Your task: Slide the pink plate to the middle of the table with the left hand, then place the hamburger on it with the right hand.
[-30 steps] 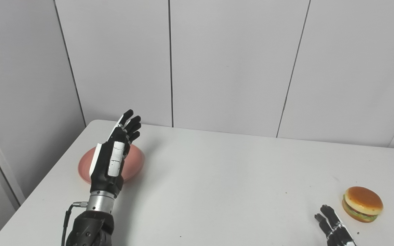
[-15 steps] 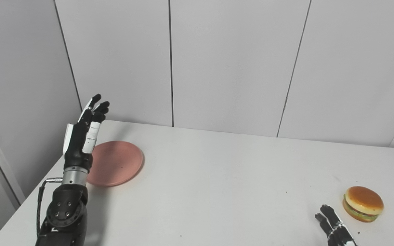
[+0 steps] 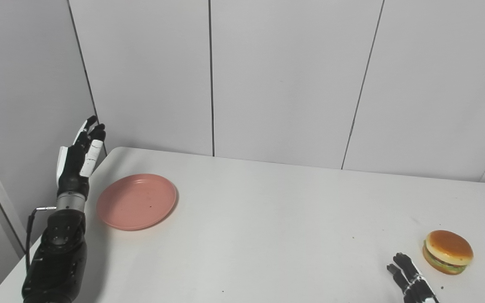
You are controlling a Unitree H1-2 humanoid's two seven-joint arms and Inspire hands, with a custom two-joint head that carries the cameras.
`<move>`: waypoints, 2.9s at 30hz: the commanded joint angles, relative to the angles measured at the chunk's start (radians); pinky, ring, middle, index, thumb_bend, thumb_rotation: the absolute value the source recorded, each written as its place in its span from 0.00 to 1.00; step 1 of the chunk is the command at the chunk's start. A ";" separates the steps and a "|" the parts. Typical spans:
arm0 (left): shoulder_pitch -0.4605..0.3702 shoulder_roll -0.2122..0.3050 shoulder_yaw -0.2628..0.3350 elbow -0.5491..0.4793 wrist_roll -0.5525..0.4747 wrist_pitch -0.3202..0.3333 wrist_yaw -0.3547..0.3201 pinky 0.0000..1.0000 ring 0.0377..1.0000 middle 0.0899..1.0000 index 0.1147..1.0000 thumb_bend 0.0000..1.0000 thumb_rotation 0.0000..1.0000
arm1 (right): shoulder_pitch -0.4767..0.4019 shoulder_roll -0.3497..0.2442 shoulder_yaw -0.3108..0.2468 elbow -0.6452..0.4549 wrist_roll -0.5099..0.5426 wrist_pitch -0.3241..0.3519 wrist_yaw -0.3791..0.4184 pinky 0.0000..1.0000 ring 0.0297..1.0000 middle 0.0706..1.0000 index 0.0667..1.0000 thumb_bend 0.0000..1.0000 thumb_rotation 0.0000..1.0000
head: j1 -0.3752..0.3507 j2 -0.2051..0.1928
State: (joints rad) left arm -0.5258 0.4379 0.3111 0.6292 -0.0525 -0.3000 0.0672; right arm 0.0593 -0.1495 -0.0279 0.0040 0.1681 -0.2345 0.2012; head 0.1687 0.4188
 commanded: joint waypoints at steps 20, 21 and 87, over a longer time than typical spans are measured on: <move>-0.122 0.064 -0.007 0.453 -0.075 -0.170 -0.054 0.91 0.91 0.90 0.91 0.86 0.90 | 0.021 -0.005 0.009 0.041 -0.026 0.063 -0.011 0.96 0.89 0.91 0.88 0.90 1.00 | -0.005 0.011; -0.122 0.063 -0.007 0.458 -0.075 -0.170 -0.056 0.91 0.91 0.90 0.91 0.86 0.90 | 0.021 -0.006 0.009 0.040 -0.026 0.064 -0.011 0.95 0.89 0.91 0.88 0.90 1.00 | -0.005 0.011; -0.059 -0.162 -0.123 0.259 -0.133 -0.061 -0.204 0.83 0.90 0.89 0.91 0.86 0.89 | 0.042 -0.008 0.059 -0.016 -0.072 0.077 -0.026 0.95 0.88 0.90 0.88 0.87 1.00 | -0.058 0.040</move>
State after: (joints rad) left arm -0.5754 0.2867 0.1927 0.9010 -0.1815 -0.3613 -0.1291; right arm 0.0799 -0.1694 0.0110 -0.0286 0.1069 -0.2180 0.1656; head 0.1089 0.4587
